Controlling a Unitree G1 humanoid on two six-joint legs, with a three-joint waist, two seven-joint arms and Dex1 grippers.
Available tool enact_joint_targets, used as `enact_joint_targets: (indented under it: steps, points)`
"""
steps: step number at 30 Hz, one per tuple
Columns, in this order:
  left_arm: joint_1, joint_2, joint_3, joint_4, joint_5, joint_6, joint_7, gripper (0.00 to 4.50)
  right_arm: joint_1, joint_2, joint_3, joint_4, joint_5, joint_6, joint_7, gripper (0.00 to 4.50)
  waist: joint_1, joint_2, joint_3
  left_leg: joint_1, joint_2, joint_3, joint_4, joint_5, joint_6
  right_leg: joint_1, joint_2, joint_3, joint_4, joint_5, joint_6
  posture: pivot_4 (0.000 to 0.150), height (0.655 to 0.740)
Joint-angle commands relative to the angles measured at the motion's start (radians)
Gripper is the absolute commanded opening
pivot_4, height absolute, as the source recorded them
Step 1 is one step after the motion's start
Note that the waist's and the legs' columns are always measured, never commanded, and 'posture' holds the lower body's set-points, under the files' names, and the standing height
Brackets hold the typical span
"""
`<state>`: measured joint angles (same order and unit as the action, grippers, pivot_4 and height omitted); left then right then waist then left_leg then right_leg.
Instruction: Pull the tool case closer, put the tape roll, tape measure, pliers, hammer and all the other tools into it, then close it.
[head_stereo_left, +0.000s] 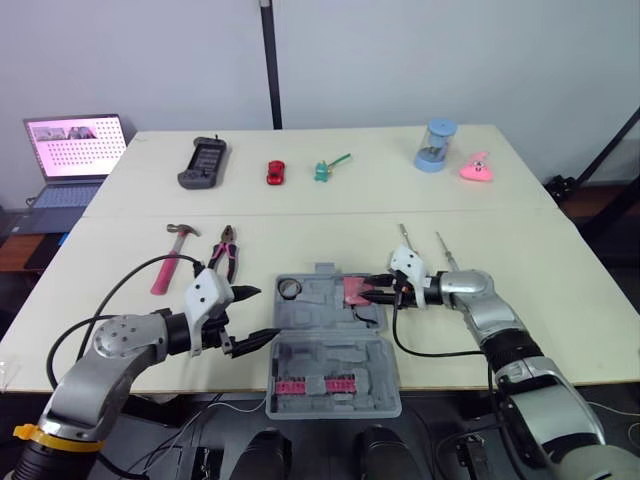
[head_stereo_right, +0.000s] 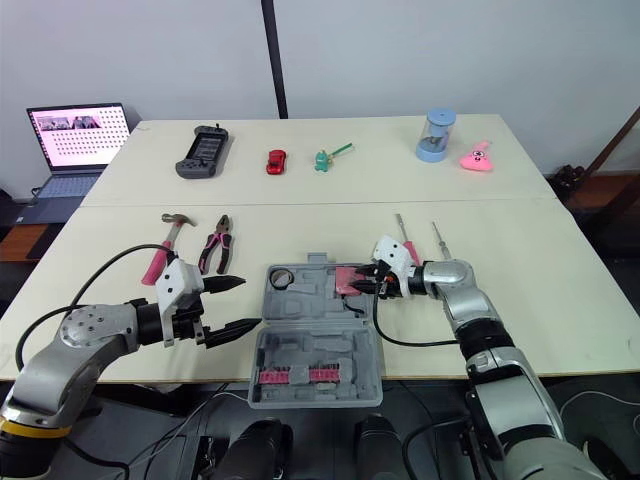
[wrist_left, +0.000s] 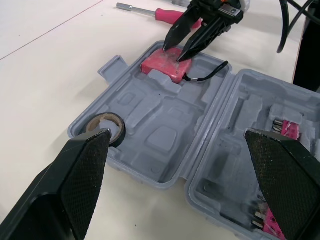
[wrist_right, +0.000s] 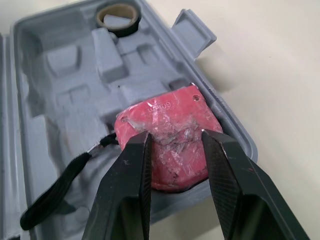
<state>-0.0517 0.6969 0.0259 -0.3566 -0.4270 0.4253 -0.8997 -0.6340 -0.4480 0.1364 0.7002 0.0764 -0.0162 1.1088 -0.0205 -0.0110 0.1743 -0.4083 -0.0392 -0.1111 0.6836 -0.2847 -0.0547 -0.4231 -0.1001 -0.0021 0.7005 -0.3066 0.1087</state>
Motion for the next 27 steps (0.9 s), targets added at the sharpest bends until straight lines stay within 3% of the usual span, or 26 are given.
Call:
enact_joint_targets:
  steps: [1, 2, 5, 9, 14, 18, 27]
  points:
    - [0.007, -0.016, 0.083, -0.011, -0.040, -0.011, 0.030, 4.50, 0.002, -0.009, -0.081, -0.082, 0.056, -0.031, -0.049, 1.67, 0.001, 0.001, 0.001, -0.001, 0.000, 0.000, 0.000, 0.000, 0.000, -0.001, 0.000, 0.000, 0.000, 0.000, 0.000, 0.150, 0.6741]
    - [0.017, -0.036, 0.108, 0.011, -0.044, -0.032, 0.045, 4.50, 0.019, -0.027, -0.097, -0.096, 0.055, -0.048, -0.068, 1.67, 0.001, 0.002, 0.001, -0.001, 0.000, 0.000, 0.000, 0.000, 0.000, -0.001, 0.000, 0.000, 0.000, 0.000, 0.000, 0.150, 0.6741]
    - [0.066, -0.086, 0.186, 0.104, -0.030, -0.113, 0.079, 4.50, 0.096, -0.073, -0.176, -0.163, 0.093, -0.052, -0.106, 2.48, 0.006, 0.001, 0.001, -0.001, 0.000, 0.000, 0.000, 0.000, 0.000, -0.001, -0.001, 0.000, 0.000, 0.000, 0.000, 0.150, 0.6741]
    - [0.138, -0.119, 0.296, 0.217, 0.007, -0.249, 0.124, 4.50, 0.223, -0.123, -0.282, -0.323, 0.133, -0.065, -0.193, 4.46, 0.007, 0.001, 0.001, -0.001, -0.001, 0.001, 0.000, 0.000, 0.001, -0.001, -0.001, 0.000, 0.000, 0.000, 0.000, 0.150, 0.6741]
    - [0.233, -0.169, 0.439, 0.312, 0.045, -0.398, 0.239, 4.50, 0.460, -0.153, -0.456, -0.492, 0.188, -0.033, -0.315, 4.46, 0.008, 0.002, 0.001, -0.001, 0.000, 0.001, 0.000, 0.000, 0.001, -0.001, -0.002, 0.000, 0.000, 0.000, 0.000, 0.150, 0.6741]
    - [0.322, -0.232, 0.516, 0.370, 0.045, -0.474, 0.296, 4.50, 0.622, -0.170, -0.548, -0.468, 0.205, -0.068, -0.335, 4.46, 0.010, 0.000, 0.000, -0.001, 0.000, 0.002, 0.000, -0.002, 0.003, 0.000, -0.004, 0.001, -0.001, -0.001, 0.001, 0.150, 0.6741]
    - [0.423, -0.279, 0.634, 0.513, 0.046, -0.649, 0.374, 4.50, 0.684, -0.207, -0.696, -0.291, 0.260, -0.091, -0.391, 4.46, 0.008, 0.000, -0.001, 0.000, 0.001, 0.004, 0.001, -0.002, 0.003, 0.001, -0.003, 0.002, -0.001, -0.001, -0.001, 0.150, 0.6741]
